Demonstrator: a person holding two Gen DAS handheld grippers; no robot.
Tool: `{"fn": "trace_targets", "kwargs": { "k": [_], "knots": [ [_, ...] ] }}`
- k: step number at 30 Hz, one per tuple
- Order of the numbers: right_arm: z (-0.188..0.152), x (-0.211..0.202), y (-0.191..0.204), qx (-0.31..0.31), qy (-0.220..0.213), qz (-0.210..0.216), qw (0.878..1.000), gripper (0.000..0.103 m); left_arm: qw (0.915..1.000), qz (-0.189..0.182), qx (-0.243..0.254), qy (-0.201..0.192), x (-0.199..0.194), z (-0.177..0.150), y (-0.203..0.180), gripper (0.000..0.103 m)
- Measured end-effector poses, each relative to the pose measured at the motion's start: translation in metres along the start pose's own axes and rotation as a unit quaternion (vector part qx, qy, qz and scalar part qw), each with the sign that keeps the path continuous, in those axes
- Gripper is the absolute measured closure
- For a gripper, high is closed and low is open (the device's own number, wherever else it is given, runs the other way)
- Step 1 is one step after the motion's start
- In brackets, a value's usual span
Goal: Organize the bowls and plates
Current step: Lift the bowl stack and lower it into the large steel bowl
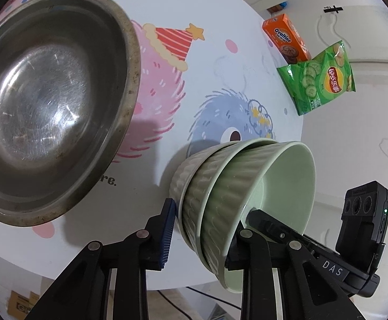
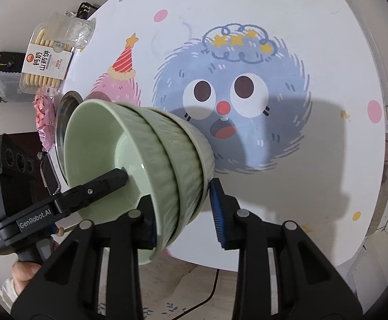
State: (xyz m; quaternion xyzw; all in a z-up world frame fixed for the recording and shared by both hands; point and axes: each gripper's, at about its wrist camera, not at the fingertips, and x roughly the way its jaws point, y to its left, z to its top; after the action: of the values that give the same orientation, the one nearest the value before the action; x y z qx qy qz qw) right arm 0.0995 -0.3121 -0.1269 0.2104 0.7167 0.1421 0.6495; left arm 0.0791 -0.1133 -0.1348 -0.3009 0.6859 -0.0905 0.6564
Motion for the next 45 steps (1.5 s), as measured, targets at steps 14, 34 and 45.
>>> {"fn": "trace_targets", "kwargs": {
  "k": [14,34,45],
  "knots": [
    [0.007,-0.037,0.013,-0.009,-0.028,-0.003,1.000,0.068,0.9991,-0.007,0.040,-0.012,-0.035,0.012,-0.028,0.075],
    [0.028,-0.045,0.127,-0.080,-0.040,0.012,0.996,0.068,0.9969,0.014,0.033,-0.070,-0.148,0.047,0.017,0.076],
    [0.024,0.012,0.182,-0.095,-0.006,0.019,0.995,0.068,0.9972,0.032,0.007,-0.068,-0.167,0.064,0.082,0.076]
  ]
}}
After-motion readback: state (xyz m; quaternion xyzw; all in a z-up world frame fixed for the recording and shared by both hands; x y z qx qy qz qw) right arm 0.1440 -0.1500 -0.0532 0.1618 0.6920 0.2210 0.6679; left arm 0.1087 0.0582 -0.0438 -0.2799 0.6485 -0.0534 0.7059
